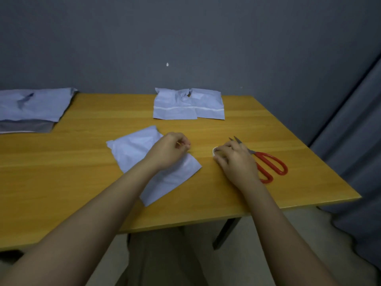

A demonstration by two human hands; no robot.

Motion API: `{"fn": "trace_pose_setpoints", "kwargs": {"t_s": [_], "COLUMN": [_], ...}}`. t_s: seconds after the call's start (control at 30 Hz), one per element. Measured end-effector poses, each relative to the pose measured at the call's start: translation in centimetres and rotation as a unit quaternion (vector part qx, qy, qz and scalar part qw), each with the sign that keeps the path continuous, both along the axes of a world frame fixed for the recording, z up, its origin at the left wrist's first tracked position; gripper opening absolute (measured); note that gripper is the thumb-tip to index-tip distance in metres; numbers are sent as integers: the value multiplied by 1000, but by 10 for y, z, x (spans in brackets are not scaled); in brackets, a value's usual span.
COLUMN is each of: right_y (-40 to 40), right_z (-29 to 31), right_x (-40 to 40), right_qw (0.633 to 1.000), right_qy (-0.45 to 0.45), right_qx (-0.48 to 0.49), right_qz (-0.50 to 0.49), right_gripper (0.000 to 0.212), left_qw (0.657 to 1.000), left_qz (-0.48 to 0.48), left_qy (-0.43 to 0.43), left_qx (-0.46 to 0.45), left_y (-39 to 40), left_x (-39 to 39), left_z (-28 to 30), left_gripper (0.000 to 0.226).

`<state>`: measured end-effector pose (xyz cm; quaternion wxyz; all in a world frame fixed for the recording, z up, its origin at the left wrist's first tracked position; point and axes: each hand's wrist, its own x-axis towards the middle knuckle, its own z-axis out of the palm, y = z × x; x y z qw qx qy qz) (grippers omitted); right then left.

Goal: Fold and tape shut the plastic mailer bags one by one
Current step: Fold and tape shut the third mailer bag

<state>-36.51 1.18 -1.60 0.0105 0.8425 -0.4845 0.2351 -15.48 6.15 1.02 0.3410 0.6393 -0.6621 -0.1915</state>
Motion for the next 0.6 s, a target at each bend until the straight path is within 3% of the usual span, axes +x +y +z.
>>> {"fn": "trace_pose_setpoints", "kwargs": {"t_s": [0.1, 0.2, 0.27, 0.6], "right_y": [18, 39, 48, 79], "right_z": [8, 13, 11, -3], "right_x": [29, 63, 80, 114], "right_qw": [993, 981, 973, 942], "right_qy": [-46, -61, -61, -24], "right_qx": [-82, -27, 14, 161], "right_qz": [73, 180, 221, 295], "right_gripper": [21, 24, 25, 37], "left_qw": [998, 994, 990, 976], "left_qz": [37, 82, 101, 131], "left_qy": [-40, -67, -95, -175], "left_qx": [-9, 6, 13, -14], "left_y": [28, 62, 85, 133], "left_x": [37, 65, 77, 74], "left_z": [-12, -20, -24, -39], "left_gripper": [9, 31, 34, 63]}}
